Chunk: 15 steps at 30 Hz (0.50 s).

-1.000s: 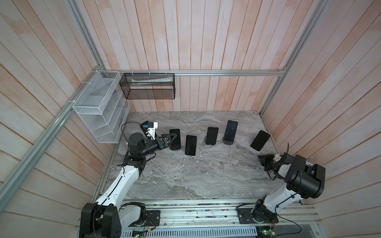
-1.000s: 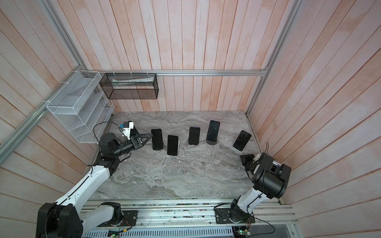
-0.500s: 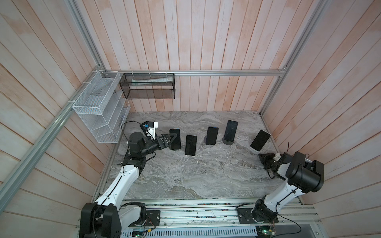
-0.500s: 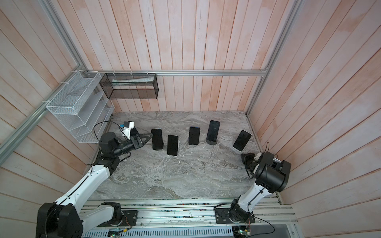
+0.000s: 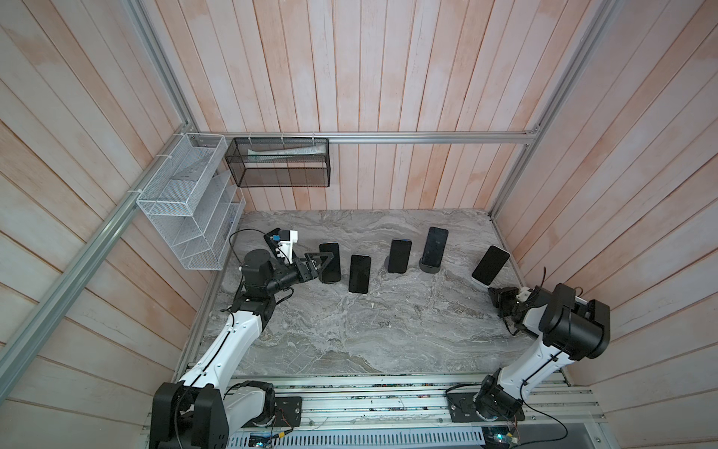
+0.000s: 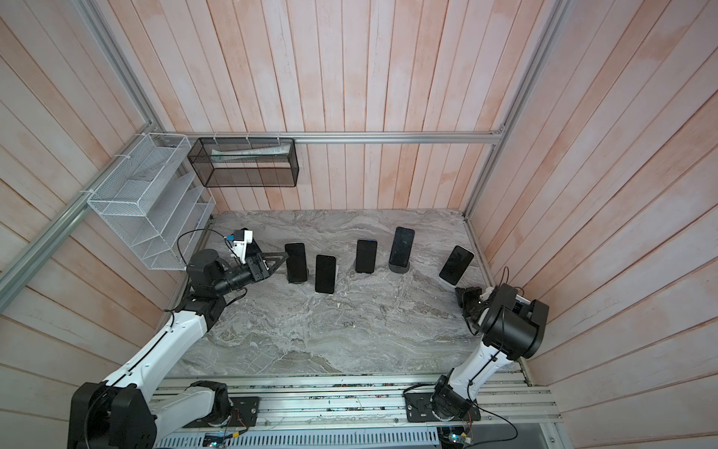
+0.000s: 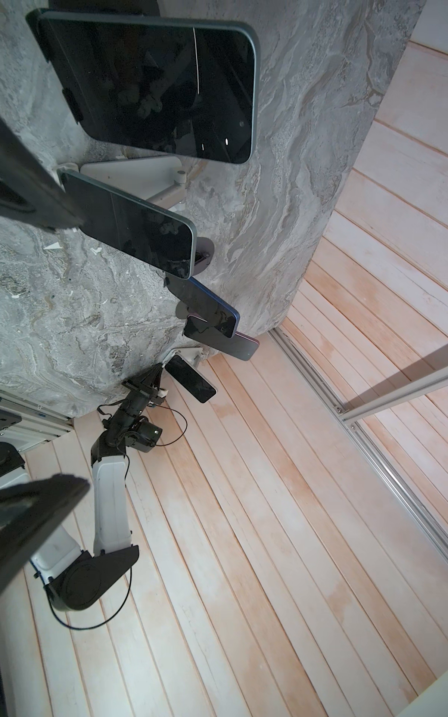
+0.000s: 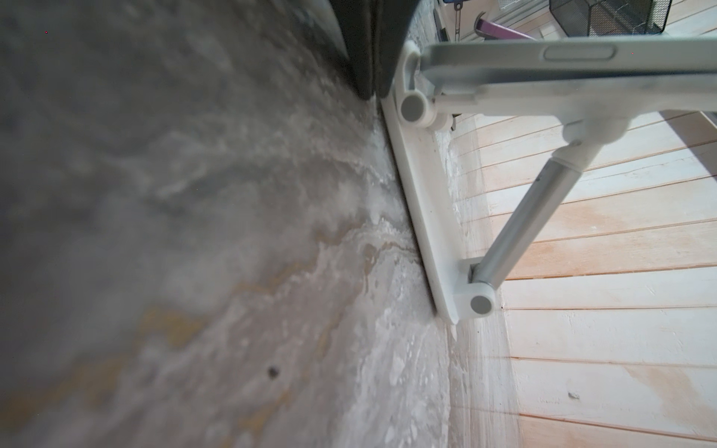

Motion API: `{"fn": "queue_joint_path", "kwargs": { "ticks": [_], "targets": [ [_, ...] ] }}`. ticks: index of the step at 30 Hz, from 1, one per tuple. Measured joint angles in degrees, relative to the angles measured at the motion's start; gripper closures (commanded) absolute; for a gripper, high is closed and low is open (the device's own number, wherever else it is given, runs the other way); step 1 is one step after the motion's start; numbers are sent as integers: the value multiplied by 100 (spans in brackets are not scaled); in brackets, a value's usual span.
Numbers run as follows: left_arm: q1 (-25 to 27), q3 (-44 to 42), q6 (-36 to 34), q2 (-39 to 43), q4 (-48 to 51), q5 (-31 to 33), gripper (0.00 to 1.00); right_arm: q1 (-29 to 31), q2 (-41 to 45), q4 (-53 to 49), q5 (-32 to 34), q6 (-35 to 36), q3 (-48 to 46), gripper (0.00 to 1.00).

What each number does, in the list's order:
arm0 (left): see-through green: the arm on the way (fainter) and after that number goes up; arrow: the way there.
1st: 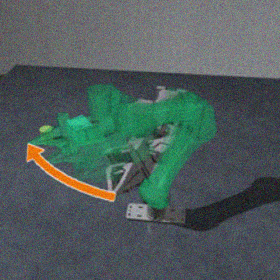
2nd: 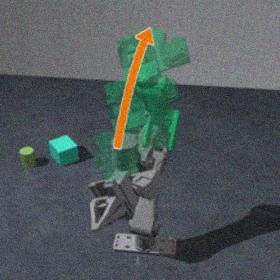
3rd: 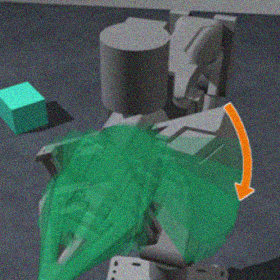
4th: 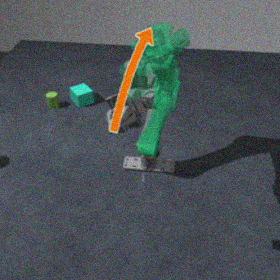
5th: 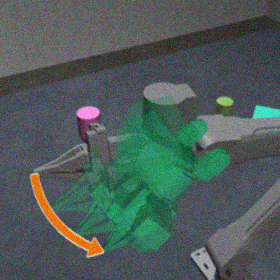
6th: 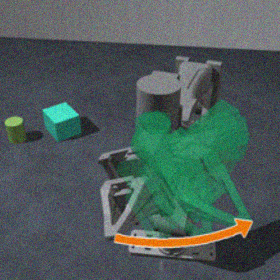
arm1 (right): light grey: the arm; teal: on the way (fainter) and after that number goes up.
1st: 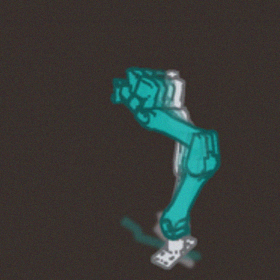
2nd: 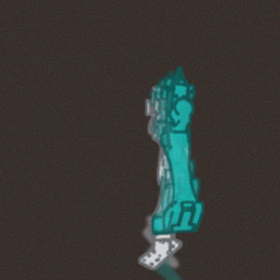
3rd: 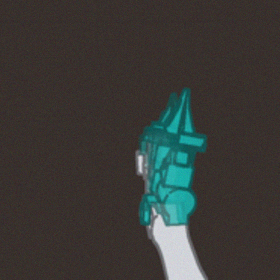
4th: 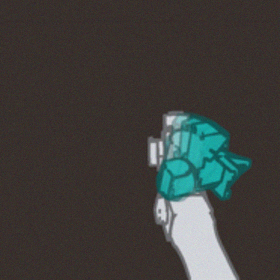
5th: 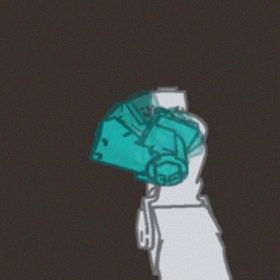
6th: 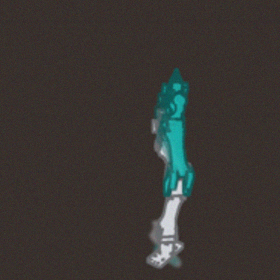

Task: Remove the phone from the phone stand

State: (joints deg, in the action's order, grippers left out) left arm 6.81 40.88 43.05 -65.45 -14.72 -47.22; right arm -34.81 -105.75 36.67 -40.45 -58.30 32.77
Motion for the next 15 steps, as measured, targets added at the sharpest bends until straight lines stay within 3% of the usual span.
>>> {"fn": "queue_joint_path", "kwargs": {
  "ticks": [7,13,15],
  "targets": [
    [0,7,-63,4,225,109,0,0,315,-553,332,151,35,100],
    [2,74,-170,125,518,142,0,33,1690,-2186,1250,789,28,100],
    [2,116,-208,166,597,153,0,96,2295,-2785,1587,1080,39,88]
  ]
}}
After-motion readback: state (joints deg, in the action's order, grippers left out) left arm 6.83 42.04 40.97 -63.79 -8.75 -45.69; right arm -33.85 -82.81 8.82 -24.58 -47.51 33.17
